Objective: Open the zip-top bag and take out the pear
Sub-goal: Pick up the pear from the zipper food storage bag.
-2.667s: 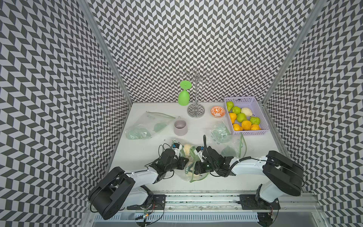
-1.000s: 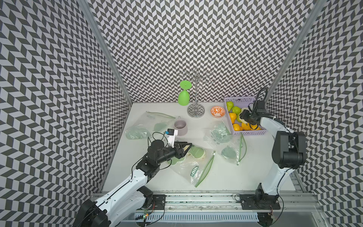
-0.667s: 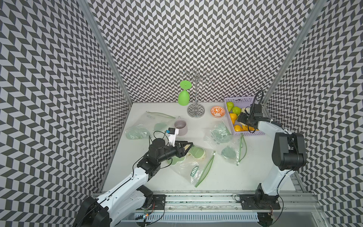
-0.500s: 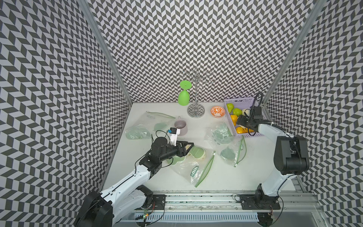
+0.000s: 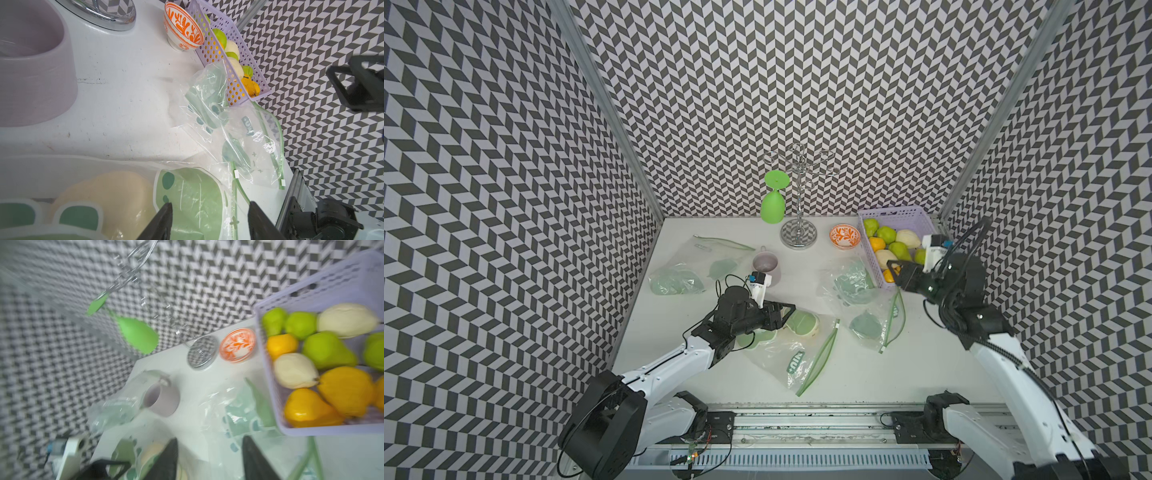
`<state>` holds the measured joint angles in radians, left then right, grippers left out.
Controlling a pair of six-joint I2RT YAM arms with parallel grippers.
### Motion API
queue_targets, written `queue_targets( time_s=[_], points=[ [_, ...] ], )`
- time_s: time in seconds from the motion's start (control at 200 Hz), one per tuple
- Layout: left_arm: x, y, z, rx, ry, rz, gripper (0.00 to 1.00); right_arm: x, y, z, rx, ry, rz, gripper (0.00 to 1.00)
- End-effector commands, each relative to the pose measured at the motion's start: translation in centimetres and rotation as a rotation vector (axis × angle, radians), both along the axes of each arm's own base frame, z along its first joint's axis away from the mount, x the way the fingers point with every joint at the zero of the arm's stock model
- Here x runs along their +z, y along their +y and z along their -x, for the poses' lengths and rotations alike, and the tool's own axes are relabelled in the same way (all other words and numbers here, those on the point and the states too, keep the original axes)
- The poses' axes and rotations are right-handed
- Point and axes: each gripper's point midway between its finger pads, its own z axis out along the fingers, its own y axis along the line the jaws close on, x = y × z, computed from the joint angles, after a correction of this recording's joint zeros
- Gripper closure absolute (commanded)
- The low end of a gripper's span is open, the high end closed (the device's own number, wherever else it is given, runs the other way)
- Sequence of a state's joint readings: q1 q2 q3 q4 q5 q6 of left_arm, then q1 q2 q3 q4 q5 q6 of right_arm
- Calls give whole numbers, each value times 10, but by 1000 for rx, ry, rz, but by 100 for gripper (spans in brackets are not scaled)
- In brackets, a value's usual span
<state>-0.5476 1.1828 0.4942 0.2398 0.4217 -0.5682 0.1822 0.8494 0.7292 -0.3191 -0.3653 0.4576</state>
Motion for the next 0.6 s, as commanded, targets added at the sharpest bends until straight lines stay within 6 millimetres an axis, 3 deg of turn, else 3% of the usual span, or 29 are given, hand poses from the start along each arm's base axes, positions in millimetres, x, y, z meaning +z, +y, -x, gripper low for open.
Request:
queue_targets(
  time_s=[0.0, 0.035, 0.145, 0.205, 0.225, 0.27, 0.461, 0.596],
  points=[
    [5, -6, -11, 0, -34, -15, 46, -44, 41, 59, 158, 152, -164, 82],
    [2, -7, -12, -2, -28, -21, 46, -55, 52, 76, 196, 172, -222, 88],
    [-6, -10, -15, 4, -20, -39, 47, -80, 79, 116, 306, 223, -325, 91],
    [-9, -12, -18, 8, -19, -47, 48, -83, 90, 127, 340, 229, -362, 91],
    [-9, -13, -20, 9, -20, -47, 49, -98, 92, 132, 339, 262, -359, 91],
    [-10, -17, -22, 4, -20, -50, 49, -104, 102, 141, 377, 276, -371, 91],
    [-13, -33, -32, -11, -7, -68, 51, -121, 138, 163, 460, 331, -332, 93],
    [-25, -41, -36, -22, 15, -89, 54, -128, 160, 164, 489, 349, -315, 93]
  ],
)
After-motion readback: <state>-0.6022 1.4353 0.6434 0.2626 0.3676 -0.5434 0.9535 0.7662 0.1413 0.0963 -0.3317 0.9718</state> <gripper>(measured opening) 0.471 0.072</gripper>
